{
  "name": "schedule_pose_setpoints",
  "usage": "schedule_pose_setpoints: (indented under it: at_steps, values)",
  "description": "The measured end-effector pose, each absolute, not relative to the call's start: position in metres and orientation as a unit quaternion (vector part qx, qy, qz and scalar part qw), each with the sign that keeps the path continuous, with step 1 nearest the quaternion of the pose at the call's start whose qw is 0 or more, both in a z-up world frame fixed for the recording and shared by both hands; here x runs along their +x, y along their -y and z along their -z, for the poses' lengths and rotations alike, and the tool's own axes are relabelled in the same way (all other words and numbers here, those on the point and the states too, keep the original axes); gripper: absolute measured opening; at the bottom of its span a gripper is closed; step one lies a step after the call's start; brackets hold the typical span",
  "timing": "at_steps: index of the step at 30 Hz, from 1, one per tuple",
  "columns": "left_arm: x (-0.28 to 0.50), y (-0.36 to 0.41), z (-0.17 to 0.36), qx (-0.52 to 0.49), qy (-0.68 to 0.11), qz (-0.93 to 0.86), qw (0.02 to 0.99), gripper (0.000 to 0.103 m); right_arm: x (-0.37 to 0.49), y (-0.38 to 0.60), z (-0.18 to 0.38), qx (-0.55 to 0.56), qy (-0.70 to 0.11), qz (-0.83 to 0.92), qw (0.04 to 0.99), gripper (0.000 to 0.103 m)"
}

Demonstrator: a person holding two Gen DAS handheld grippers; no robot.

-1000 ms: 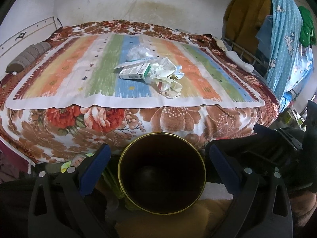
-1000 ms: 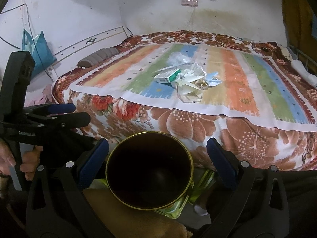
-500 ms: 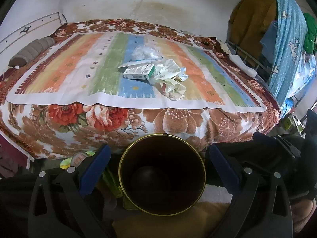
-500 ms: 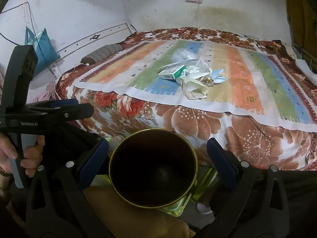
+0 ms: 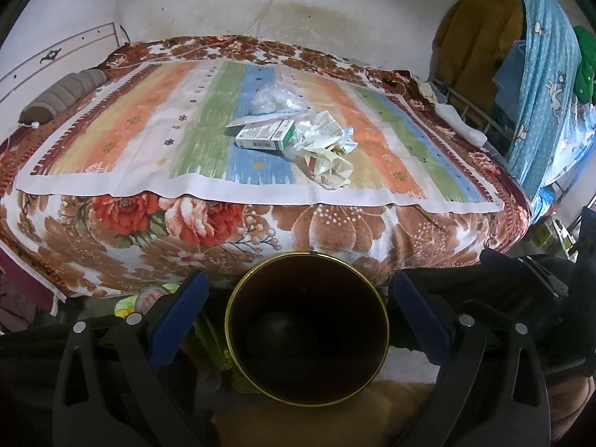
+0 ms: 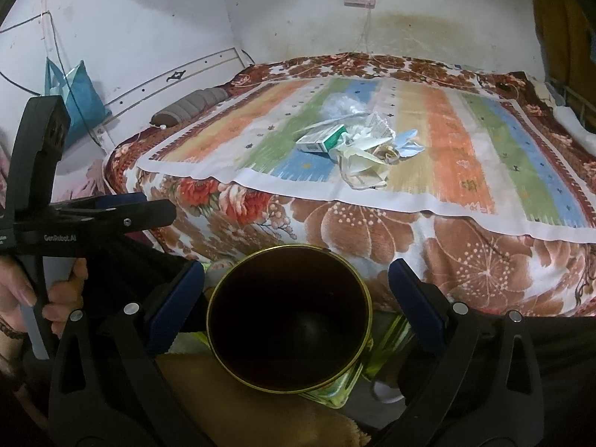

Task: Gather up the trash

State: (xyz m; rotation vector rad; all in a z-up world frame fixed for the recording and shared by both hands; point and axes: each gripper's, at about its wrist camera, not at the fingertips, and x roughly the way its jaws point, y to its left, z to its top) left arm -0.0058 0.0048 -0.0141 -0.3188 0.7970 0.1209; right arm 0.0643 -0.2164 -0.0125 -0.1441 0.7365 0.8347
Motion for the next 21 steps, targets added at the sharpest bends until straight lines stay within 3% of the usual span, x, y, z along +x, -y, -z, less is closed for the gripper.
schedule_pose_setpoints:
  at_steps: [21]
  values:
    - [-0.0050, -0.0104, 0.0092, -0.166, -0.381, -0.068, 0.907, 0.097, 0.0664, 0.2168, 0.0129, -0.067, -0.349, -0.396, 0.847, 0.094]
